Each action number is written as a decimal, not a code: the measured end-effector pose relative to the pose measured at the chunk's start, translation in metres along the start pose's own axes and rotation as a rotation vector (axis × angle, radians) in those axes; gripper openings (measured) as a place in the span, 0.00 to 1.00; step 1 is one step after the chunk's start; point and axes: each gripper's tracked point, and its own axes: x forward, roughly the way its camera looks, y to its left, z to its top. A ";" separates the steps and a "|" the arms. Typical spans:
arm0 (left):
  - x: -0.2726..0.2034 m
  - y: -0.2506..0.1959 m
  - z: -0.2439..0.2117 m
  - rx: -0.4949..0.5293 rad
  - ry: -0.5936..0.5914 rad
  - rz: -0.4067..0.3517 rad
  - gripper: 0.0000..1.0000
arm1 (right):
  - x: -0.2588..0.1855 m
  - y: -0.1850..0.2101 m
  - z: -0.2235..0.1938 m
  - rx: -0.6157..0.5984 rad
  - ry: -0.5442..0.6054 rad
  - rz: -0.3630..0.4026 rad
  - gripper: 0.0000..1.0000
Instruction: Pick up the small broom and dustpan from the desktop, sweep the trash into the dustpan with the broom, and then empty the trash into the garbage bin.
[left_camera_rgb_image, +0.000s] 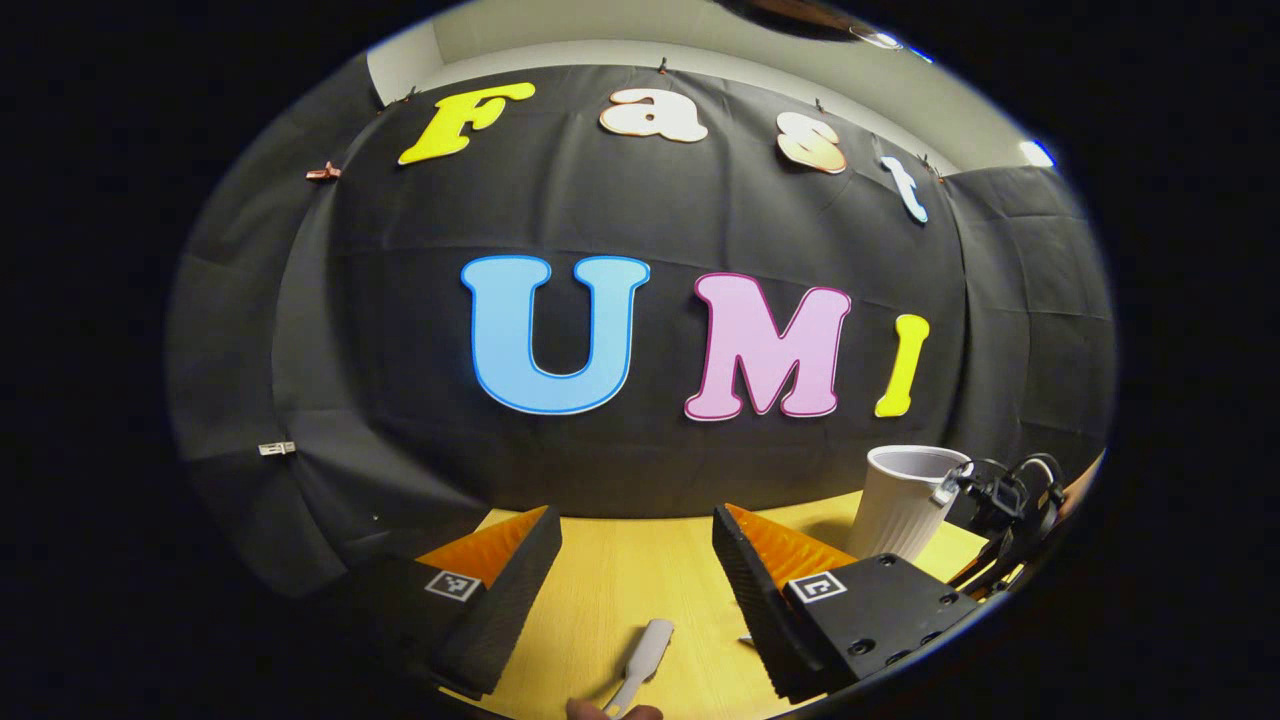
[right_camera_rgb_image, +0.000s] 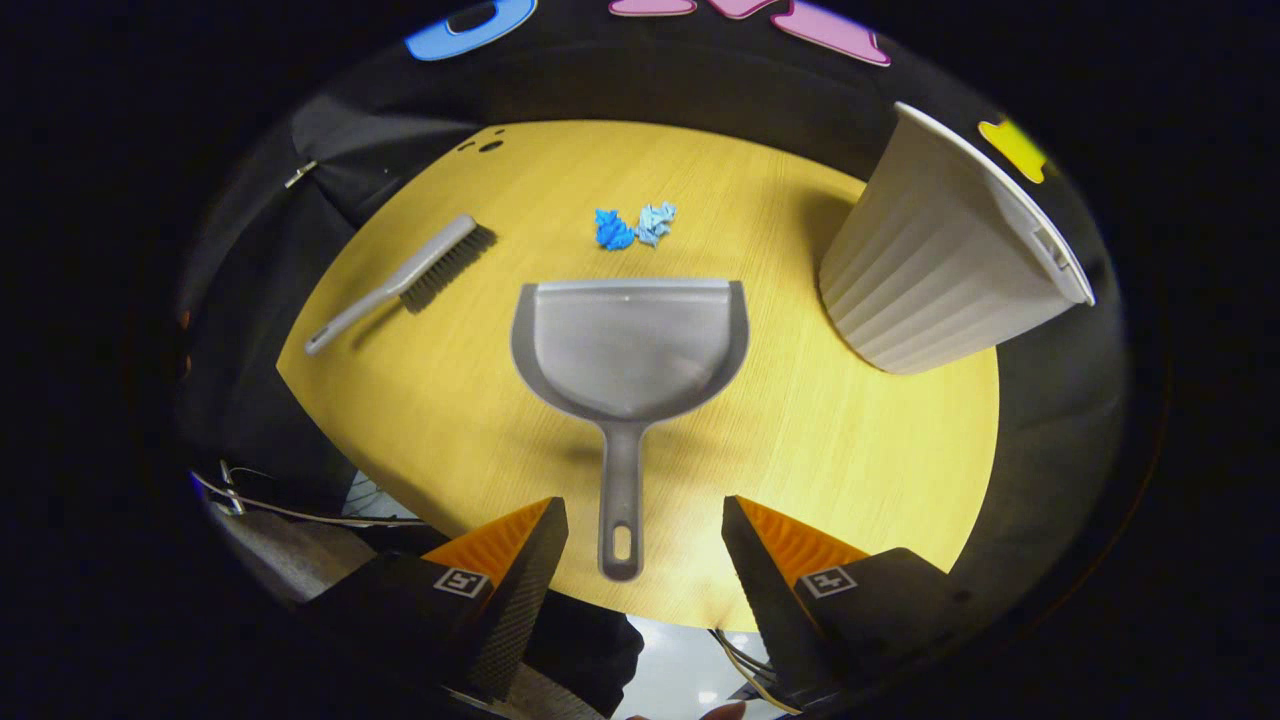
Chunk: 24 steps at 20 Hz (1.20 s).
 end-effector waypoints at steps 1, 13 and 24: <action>0.000 0.003 -0.003 -0.006 0.006 0.006 0.95 | 0.012 0.002 -0.002 -0.014 0.025 -0.006 0.96; -0.003 0.033 -0.040 -0.014 0.060 0.061 0.96 | 0.098 0.018 0.002 0.016 0.247 -0.005 0.95; 0.004 0.038 -0.065 -0.049 0.125 0.065 0.96 | 0.113 0.020 0.000 0.014 0.304 -0.006 0.37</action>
